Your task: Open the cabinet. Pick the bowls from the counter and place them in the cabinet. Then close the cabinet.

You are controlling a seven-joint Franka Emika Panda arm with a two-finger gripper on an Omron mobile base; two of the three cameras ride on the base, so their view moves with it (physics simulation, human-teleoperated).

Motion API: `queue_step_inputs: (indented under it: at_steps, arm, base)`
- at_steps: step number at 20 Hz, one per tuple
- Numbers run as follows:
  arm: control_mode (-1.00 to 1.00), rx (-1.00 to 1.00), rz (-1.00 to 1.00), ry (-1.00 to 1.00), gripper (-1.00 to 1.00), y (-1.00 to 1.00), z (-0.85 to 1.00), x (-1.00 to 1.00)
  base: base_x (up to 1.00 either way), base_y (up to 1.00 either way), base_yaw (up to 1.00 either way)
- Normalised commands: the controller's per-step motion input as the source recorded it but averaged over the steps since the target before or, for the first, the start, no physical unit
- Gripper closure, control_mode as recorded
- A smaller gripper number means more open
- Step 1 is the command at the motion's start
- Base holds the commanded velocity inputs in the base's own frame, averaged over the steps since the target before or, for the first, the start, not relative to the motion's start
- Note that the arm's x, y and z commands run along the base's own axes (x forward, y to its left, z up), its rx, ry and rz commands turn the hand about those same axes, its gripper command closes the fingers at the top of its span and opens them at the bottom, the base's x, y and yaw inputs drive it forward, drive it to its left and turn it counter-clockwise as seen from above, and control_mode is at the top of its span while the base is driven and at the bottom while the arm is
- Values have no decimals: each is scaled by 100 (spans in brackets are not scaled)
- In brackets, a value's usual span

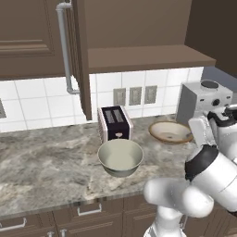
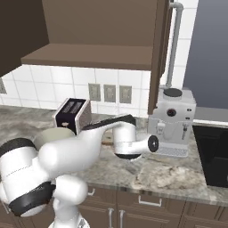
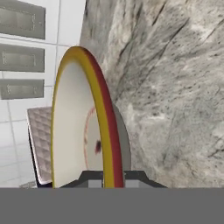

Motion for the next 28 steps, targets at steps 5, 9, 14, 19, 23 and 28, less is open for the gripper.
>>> queue_step_inputs:
  at_steps: [5, 9, 14, 19, 23, 28]
  arm:
    - [-100, 0, 2, -8, 100, 43, 65, -51]
    - [-100, 0, 0, -26, 100, 61, -1, -70]
    - [-100, 0, -6, -30, 100, 13, 8, -77]
    - [-100, 0, -5, -22, 100, 9, 70, -66]
    - [-100, 0, -4, -17, 100, 1, 64, -66]
    - [-100, 0, -2, -17, 100, 0, 77, -56]
  base:
    - [0, 0, 0]
    - [0, 0, 0]
    - [0, 0, 0]
    - [0, 0, 0]
    - [0, 0, 0]
    - [0, 0, 0]
